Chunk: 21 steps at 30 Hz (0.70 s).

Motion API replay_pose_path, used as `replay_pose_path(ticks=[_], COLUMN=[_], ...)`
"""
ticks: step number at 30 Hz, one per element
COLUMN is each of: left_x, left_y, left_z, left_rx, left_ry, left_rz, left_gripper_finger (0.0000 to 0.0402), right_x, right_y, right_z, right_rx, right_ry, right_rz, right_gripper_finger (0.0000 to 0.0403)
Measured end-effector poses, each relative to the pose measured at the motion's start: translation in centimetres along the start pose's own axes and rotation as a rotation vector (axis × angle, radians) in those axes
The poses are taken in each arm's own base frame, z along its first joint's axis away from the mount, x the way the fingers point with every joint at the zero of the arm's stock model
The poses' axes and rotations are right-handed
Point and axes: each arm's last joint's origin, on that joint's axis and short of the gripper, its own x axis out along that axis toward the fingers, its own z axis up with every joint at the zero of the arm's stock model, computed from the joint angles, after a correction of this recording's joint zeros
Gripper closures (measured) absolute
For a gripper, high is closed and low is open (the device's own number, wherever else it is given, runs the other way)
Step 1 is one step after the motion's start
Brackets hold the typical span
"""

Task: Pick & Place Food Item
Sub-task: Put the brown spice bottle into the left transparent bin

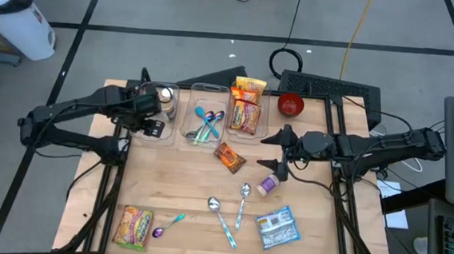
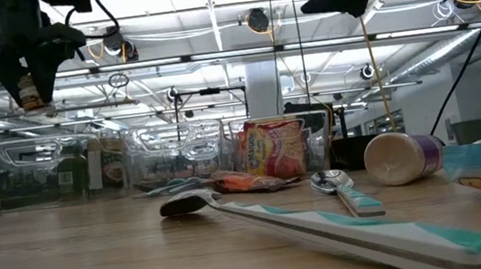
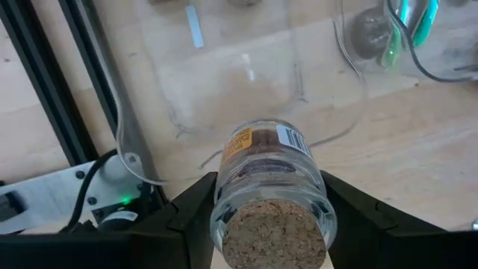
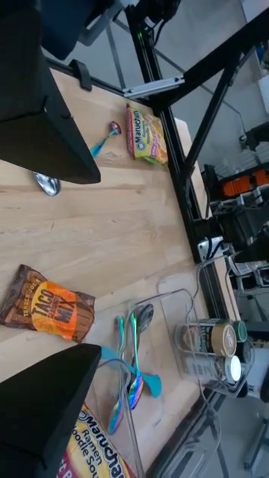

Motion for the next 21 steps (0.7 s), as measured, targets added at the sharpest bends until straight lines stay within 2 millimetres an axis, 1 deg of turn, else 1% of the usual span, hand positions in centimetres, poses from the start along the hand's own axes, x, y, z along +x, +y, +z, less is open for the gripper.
replay_pose_path(ticks=[12,17,21], left_x=[0.2,1.2,2.6], left_y=[1.9,2.3,2.1], left_z=[2.3,4.1,6.0], left_rx=[-0.063,-0.123,-0.113], left_ry=[-0.007,0.04,0.091], left_rz=[0.022,0.074,0.104], left_gripper_finger=[0.0208,0.0208,0.0208], right_x=[0.0,0.0,0.0], right_y=[0.0,0.0,0.0], right_z=[0.0,0.0,0.0], right_rx=[0.0,0.015,0.016], right_ry=[0.0,-0.001,-0.001], right_rz=[-0.001,-0.003,-0.003], right_gripper_finger=[0.0039,0.0039,0.0039])
